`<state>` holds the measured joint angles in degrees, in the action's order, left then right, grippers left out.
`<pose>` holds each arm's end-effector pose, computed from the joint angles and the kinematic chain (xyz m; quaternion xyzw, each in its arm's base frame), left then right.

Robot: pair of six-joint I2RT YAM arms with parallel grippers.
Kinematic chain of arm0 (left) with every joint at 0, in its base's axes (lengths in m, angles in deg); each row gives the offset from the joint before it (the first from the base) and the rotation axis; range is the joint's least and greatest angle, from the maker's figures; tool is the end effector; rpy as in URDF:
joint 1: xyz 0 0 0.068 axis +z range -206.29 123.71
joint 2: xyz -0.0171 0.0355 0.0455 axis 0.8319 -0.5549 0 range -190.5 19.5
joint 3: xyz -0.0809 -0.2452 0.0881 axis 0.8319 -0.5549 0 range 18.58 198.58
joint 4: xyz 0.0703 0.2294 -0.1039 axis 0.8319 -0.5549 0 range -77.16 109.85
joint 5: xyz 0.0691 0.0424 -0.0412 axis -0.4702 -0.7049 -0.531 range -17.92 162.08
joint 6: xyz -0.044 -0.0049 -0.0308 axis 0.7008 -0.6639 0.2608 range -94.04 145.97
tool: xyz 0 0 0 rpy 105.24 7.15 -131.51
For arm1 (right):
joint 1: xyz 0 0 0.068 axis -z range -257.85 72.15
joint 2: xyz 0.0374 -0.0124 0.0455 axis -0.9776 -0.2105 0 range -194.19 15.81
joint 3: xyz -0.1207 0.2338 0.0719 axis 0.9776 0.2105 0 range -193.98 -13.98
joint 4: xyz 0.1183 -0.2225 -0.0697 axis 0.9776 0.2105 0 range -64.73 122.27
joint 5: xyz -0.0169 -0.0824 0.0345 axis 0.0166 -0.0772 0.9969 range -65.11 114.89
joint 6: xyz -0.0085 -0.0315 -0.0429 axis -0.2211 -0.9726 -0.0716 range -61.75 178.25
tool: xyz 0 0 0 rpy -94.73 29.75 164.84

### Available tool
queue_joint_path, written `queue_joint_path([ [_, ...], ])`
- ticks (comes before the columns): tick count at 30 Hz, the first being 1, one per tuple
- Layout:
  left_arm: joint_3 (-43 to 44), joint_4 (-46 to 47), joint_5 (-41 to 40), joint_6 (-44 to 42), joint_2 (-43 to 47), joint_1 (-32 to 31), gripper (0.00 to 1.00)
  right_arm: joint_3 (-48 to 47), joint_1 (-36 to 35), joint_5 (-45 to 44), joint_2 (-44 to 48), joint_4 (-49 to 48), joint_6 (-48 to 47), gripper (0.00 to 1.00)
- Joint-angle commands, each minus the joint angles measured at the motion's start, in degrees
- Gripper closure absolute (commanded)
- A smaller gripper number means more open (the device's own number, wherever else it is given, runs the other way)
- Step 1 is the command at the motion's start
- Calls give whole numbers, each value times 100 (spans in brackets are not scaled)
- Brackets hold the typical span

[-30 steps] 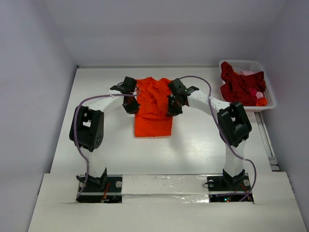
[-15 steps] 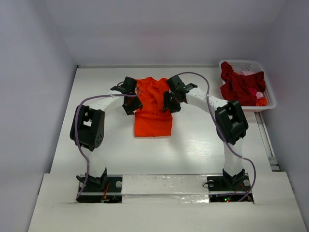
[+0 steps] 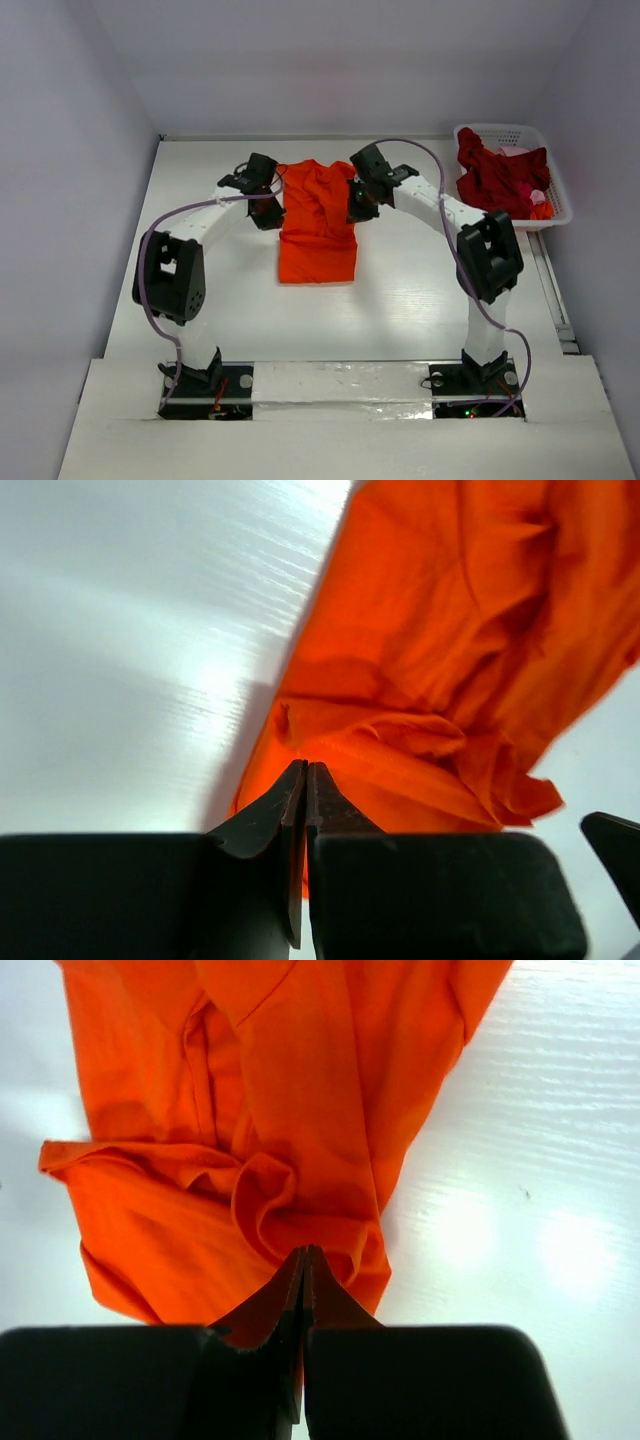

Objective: Fold and stack the t-shirts
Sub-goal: Fold the folded rectangular tshirt in 1/3 of the way

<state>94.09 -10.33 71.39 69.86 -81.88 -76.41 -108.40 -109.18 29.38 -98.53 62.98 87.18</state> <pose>0.3569 -0.1303 0.2285 -0.1988 0.9355 -0.1499 0.2506 0.3727 0.2304 0.2344 -0.0311 0.9592 0.1723 0.2220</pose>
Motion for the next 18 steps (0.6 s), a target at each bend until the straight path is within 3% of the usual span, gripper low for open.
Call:
queue_joint_path([
  [1,132,-331,-10,-75,672,34,100,220,13,78,658,43,-106,100],
  [6,-263,-218,295,-101,1086,34,100,485,-242,174,905,26,-194,100],
  [18,-1073,389,693,-277,523,-123,100,687,-470,474,369,-150,-124,100],
])
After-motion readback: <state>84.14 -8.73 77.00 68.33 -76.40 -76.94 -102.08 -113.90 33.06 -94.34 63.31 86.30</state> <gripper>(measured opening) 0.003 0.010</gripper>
